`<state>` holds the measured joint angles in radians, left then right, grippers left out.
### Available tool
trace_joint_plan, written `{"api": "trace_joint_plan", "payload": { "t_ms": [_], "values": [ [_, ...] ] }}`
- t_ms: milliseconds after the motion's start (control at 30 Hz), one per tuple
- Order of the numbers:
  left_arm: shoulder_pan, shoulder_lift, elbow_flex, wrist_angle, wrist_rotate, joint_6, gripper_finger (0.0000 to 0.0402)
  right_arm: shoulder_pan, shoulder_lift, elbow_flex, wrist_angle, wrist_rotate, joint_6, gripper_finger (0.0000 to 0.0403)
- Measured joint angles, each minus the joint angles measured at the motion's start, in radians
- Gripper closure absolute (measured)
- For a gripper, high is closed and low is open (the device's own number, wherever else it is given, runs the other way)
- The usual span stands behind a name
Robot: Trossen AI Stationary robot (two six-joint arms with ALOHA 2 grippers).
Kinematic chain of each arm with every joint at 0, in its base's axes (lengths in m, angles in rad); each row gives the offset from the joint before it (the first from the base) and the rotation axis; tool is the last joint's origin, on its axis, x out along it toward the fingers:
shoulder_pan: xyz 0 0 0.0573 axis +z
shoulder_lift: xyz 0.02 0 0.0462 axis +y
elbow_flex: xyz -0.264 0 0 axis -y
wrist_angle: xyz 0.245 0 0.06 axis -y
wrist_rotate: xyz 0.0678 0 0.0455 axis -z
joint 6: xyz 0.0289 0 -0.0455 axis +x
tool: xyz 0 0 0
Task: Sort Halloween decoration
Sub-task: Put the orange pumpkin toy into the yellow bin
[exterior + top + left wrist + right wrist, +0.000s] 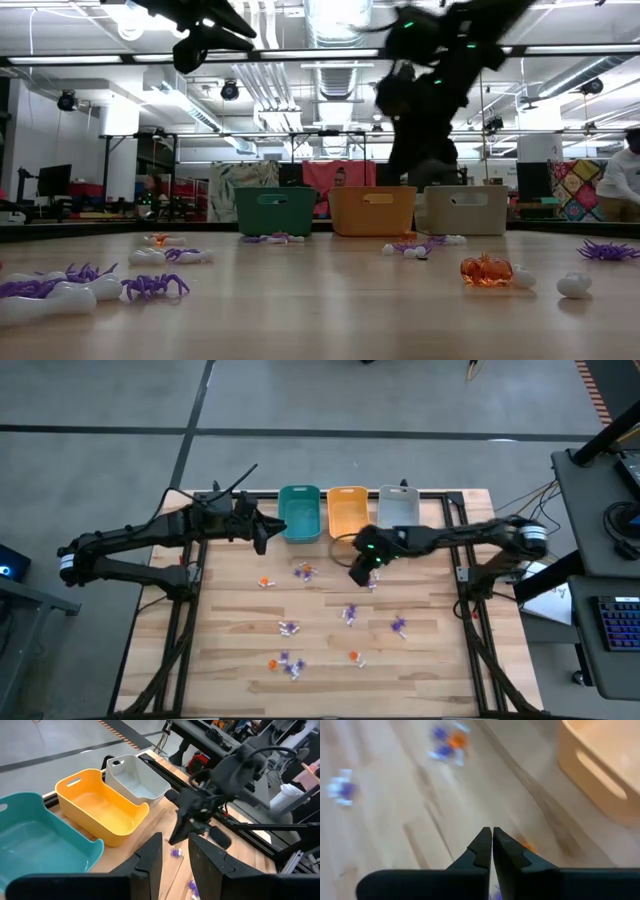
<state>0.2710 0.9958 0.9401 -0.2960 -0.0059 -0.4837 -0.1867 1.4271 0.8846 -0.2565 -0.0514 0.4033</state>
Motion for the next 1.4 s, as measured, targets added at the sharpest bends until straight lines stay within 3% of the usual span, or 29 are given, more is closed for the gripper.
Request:
{"api": "trace_joint_plan", "payload": {
  "t_ms": [100, 200, 500, 1000, 1200, 1400],
  "values": [
    [0.000, 0.000, 0.000, 0.017, 0.000, -0.009, 0.0324, 0.006, -0.087, -0.153, 0.158, -0.001, -0.117, 0.0394],
    [0.000, 0.000, 0.000, 0.028, -0.004, -0.032, 0.0324, 0.005, -0.150, -0.248, 0.202, 0.025, -0.191, 0.0394],
    [0.001, 0.000, 0.007, 0.026, -0.012, -0.049, 0.0324, 0.012, -0.228, -0.344, 0.250, 0.052, -0.217, 0.0383],
    [0.002, 0.000, 0.007, 0.026, -0.065, -0.097, 0.0324, 0.010, 0.002, -0.358, 0.463, 0.077, -0.213, 0.0196],
    [0.002, 0.003, 0.007, 0.026, -0.065, -0.111, 0.0324, 0.010, 0.095, -0.349, 0.527, 0.069, -0.218, 0.0163],
    [0.002, 0.003, 0.007, 0.027, -0.065, -0.115, 0.0324, 0.009, 0.167, -0.348, 0.577, 0.081, -0.202, 0.0166]
  ]
}}
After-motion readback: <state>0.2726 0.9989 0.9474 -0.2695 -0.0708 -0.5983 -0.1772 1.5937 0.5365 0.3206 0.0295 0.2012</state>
